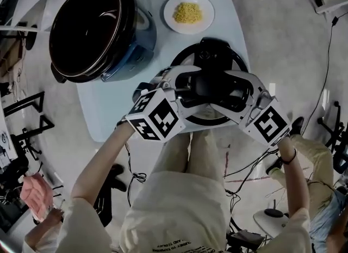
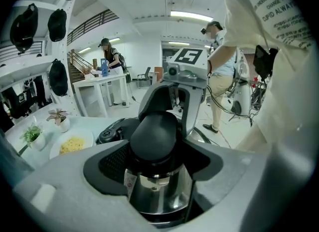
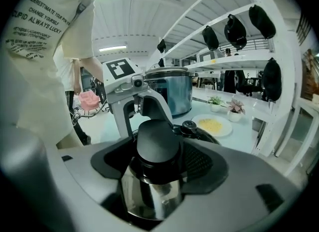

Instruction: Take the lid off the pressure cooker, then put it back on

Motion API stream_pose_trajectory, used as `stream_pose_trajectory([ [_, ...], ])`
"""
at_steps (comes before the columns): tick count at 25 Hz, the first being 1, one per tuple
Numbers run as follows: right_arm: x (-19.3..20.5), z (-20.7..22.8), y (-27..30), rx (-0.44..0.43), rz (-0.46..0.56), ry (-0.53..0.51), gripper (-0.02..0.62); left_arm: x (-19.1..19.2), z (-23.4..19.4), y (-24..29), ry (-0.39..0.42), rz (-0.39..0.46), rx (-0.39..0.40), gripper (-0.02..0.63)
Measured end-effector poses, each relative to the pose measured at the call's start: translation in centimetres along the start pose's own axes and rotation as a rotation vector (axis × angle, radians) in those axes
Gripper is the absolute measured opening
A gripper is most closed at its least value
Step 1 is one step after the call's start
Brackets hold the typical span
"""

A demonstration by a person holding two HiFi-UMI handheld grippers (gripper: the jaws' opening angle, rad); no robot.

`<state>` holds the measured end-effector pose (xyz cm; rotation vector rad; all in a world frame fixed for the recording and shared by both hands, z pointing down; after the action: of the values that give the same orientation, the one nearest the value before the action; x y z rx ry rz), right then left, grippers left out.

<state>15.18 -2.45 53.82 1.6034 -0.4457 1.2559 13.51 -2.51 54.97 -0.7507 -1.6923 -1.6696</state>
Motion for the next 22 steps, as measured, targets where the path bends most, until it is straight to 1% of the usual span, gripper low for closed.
stream_pose_trajectory([
  [7,0.07,-0.02,0.34,-0.065,0.0,-0.007,0.314,-0.09,0.08,0.24,0.033,-0.006,0.051,0.319],
  [11,0.16,-0.09,0.39,-0.099,-0.012,-0.006,0.304,-0.16,0.16,0.35,0.038,-0.003,0.072,0.319],
  [15,0.31,-0.03,0.52,-0.114,-0.031,-0.016,0.278,-0.24,0.08,0.53,0.053,-0.008,0.109,0.319],
  [17,0.34,-0.05,0.52,-0.119,-0.035,-0.016,0.278,-0.28,0.08,0.56,0.053,-0.005,0.123,0.319],
  [22,0.3,-0.05,0.42,-0.12,-0.031,-0.017,0.278,-0.4,-0.02,0.53,0.049,0.009,0.122,0.318],
])
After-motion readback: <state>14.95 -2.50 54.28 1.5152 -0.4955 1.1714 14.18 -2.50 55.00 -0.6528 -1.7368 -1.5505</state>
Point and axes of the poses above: the fingertips, and each gripper's own axes: y forward along the fingers, z to its right, x out of its underside, the point moved 1 cm from there along -y, backward along the fingers, and after that the axes turned 1 degree about -y, right-handed, at the moved point
